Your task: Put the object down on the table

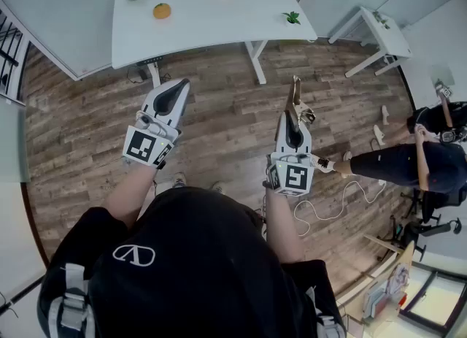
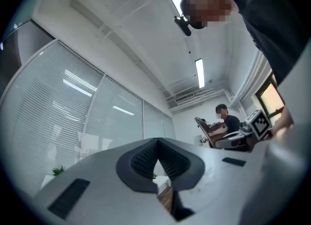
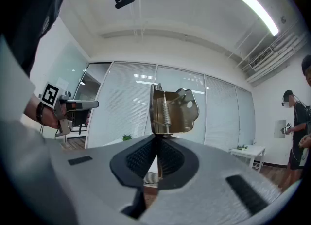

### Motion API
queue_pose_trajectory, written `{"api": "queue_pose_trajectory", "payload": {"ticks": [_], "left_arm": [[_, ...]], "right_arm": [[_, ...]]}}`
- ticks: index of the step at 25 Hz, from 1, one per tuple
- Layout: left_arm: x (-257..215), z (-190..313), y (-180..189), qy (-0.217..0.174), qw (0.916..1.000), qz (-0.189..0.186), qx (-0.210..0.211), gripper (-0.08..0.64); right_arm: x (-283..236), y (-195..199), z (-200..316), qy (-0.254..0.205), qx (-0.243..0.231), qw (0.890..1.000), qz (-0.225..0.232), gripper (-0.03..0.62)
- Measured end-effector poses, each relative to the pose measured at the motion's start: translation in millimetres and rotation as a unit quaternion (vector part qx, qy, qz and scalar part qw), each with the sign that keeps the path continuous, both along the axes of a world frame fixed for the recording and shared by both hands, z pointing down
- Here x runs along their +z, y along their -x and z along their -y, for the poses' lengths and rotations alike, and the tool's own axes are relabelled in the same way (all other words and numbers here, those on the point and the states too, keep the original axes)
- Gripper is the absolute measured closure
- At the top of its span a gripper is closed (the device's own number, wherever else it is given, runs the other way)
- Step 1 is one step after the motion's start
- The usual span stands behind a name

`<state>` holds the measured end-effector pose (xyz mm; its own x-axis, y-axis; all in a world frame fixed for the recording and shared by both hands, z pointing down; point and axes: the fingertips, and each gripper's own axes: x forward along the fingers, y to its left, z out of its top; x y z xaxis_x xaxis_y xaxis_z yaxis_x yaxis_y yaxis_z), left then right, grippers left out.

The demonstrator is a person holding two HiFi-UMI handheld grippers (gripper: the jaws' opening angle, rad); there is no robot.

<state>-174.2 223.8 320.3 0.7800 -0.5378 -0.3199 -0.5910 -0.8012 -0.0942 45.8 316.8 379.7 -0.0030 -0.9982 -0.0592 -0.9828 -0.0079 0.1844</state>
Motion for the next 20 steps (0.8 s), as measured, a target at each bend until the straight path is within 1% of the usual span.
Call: {"api": "queue_pose_trajectory", "payload": {"ticks": [7,12,20], "left_arm": [[1.2,-2.6,-1.8,0.002,1.0,0.002,0.004,0.555],[2.4,-6.4,-5.5,0.005,1.0,0.001,0.008,0.555],[4.2,-3.6,-12.6,0.004,1.0,0.003,0.001,0.555]], "right_arm": [[1.3,0.6,-1.5,0.0,0.0,1.0,-0.001,0.584],[-1.3,2.7,-4.9,-0.01,-0.026,0.999,0.036,0.583],[-7.2,-3.8,-0.7,-0.019,-0.028,0.999,0.024,0.584]]}}
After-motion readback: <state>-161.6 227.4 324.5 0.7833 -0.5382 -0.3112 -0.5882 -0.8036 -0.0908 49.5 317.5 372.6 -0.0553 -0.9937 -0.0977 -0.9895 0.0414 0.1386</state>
